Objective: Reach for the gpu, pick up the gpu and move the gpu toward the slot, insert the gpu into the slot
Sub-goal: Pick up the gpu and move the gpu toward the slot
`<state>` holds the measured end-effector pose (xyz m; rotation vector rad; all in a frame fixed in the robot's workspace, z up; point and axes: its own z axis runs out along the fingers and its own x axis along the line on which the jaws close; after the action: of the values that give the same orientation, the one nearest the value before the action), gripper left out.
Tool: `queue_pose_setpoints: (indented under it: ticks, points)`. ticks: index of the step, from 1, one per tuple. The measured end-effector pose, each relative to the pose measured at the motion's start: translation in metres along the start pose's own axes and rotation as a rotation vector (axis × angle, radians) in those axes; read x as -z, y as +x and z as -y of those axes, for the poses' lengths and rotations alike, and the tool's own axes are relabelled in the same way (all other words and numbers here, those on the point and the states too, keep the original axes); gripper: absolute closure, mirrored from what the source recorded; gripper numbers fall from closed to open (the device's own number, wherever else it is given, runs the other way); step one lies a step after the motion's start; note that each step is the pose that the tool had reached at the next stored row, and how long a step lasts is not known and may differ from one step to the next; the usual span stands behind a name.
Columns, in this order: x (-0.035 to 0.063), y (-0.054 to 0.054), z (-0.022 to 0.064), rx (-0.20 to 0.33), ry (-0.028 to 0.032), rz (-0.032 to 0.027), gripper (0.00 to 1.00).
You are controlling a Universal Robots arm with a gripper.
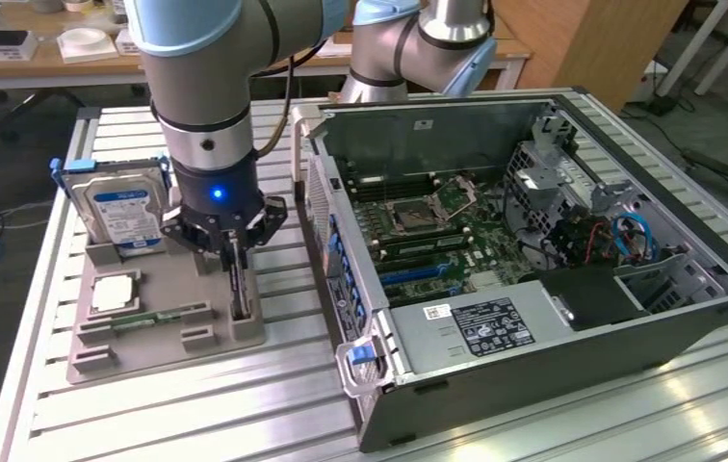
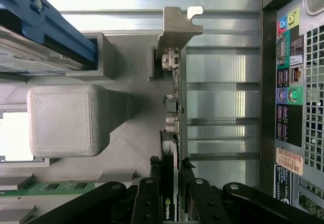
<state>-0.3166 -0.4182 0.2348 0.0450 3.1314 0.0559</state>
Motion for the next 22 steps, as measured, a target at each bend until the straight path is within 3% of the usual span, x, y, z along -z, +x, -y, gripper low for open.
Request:
queue_pose_setpoints:
  ticks: [4, 22]
  points:
    - [0.0021, 0.0, -0.0001, 0.0, -0.0004, 0.0006, 0.74]
    - [0.0825, -0.001, -0.0029, 0.0, -0.0001, 0.0001, 0.74]
